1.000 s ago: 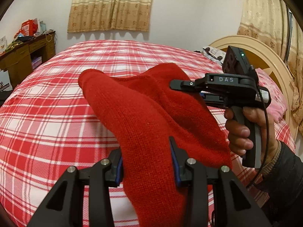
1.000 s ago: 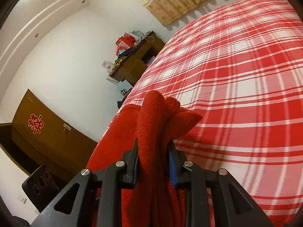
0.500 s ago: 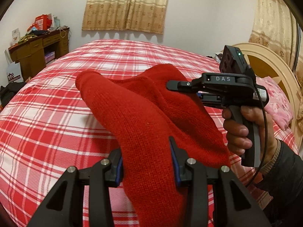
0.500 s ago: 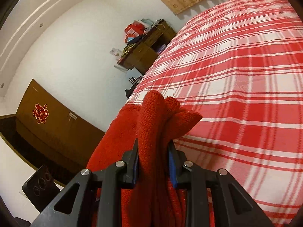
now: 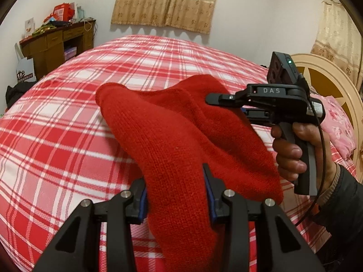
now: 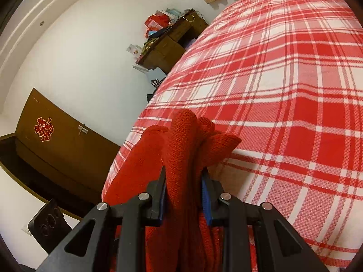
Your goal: Fold small clothes
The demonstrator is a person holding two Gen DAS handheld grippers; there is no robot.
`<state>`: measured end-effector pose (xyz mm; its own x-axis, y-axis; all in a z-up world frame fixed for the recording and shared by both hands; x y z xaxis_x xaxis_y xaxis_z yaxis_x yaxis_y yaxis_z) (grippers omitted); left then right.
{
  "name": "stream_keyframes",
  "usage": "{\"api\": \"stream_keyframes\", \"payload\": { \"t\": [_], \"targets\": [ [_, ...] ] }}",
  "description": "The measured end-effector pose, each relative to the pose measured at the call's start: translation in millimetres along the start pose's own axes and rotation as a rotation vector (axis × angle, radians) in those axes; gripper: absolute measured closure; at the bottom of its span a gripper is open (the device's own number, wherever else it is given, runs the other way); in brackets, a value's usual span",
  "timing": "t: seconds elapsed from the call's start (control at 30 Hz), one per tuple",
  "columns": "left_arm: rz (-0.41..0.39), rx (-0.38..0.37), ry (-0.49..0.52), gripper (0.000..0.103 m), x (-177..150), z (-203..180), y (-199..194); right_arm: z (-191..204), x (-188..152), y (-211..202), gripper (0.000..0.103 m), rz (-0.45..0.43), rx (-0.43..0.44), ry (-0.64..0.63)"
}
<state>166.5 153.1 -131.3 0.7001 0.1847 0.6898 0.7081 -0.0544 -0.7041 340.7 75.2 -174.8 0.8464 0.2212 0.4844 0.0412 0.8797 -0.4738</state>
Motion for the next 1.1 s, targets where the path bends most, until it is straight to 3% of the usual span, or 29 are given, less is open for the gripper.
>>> {"api": "stream_keyframes", "payload": {
  "t": [0.27,0.43,0.57,0.67,0.77,0.83,1.0,1.1],
  "targets": [
    [0.030,0.010,-0.007,0.059,-14,6,8,-11,-3,7,0.076,0.019,-0.016,0.034],
    [0.033,0.022,-0.012,0.052,-12,7,5,-15,-5,9,0.076,0.028,-0.082,0.029],
    [0.017,0.047,-0.010,0.048,-12,8,-12,-14,-6,4,0.072,0.016,-0.140,0.008],
    [-0.051,0.069,0.011,0.036,-9,10,-32,-5,-6,-13,0.072,-0.041,-0.158,-0.014],
    [-0.113,0.133,0.015,0.028,-3,18,-37,14,-10,-32,0.070,-0.097,-0.120,-0.040],
    [-0.100,0.154,-0.011,0.027,-1,29,-27,37,-22,-45,0.064,-0.118,-0.072,-0.093],
    [-0.040,0.183,-0.064,0.027,-14,48,-1,63,-70,-35,0.059,-0.014,-0.014,-0.180],
    [-0.034,0.184,-0.079,0.023,-19,51,2,49,-89,-17,0.060,0.028,-0.130,-0.184]
  ]
}}
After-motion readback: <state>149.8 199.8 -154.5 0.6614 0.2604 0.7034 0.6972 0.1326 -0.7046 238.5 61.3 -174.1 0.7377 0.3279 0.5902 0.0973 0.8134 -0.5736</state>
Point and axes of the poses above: each gripper's, at about its wrist camera, not at the fingertips, and y roughly the way its jaws point, z to its left, x to its top, the point moved 3 cm from there along y, roughly the way its jaws point, and after that the axes turned 4 degrees about x, right-handed, at the moved point
